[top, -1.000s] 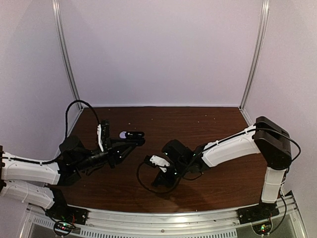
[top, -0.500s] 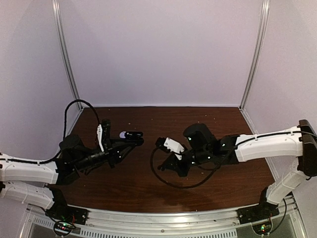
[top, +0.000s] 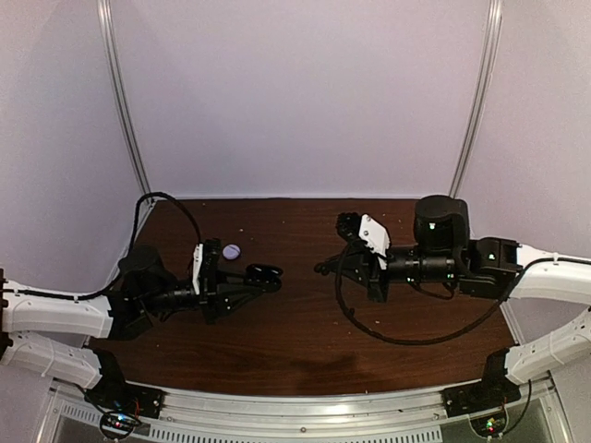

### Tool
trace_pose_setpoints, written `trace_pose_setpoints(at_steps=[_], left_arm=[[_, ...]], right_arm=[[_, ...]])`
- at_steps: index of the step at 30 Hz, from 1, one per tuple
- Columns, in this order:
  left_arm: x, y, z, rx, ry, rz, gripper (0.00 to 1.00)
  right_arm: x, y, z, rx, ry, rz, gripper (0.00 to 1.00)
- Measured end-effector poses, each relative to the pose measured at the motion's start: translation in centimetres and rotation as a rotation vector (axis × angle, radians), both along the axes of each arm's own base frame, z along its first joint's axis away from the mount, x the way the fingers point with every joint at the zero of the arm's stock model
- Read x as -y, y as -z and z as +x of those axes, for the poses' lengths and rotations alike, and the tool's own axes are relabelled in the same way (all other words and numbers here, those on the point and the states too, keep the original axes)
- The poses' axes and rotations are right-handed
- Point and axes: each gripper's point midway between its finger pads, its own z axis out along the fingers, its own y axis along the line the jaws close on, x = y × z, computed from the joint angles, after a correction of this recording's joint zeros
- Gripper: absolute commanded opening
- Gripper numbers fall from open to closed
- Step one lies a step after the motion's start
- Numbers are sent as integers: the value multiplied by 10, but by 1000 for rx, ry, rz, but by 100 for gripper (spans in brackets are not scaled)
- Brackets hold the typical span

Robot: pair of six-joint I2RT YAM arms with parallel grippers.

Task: Insert the wireless bluetooth earbuds into the charging case
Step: Insert the right earbud into the right side groove of the charging case.

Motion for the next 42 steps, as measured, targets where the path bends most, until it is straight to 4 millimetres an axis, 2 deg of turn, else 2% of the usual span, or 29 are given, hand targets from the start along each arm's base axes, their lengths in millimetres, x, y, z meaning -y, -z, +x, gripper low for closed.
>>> trace_pose_setpoints(at_steps=[4, 10, 21, 27, 35, 42], left_arm=[[2, -5, -8, 24, 53, -17, 0], [6, -3, -16, 25, 112, -16, 0], [16, -13, -26, 42, 169, -31, 0], [19, -13, -27, 43, 185, -27, 0], [22, -9, -28, 36, 198, -17, 0], [24, -15, -26, 44, 189, -27, 0]], right_arm=[[-7, -11, -15, 40, -47, 12, 0], [-22, -17, -29, 70, -95, 16, 0], [-47, -2, -42, 76, -126, -19, 0], [-51, 4, -41, 101, -111, -43, 0], [-51, -3, -35, 133, -84, -40, 0], [-49, -4, -28, 153, -34, -48, 0]])
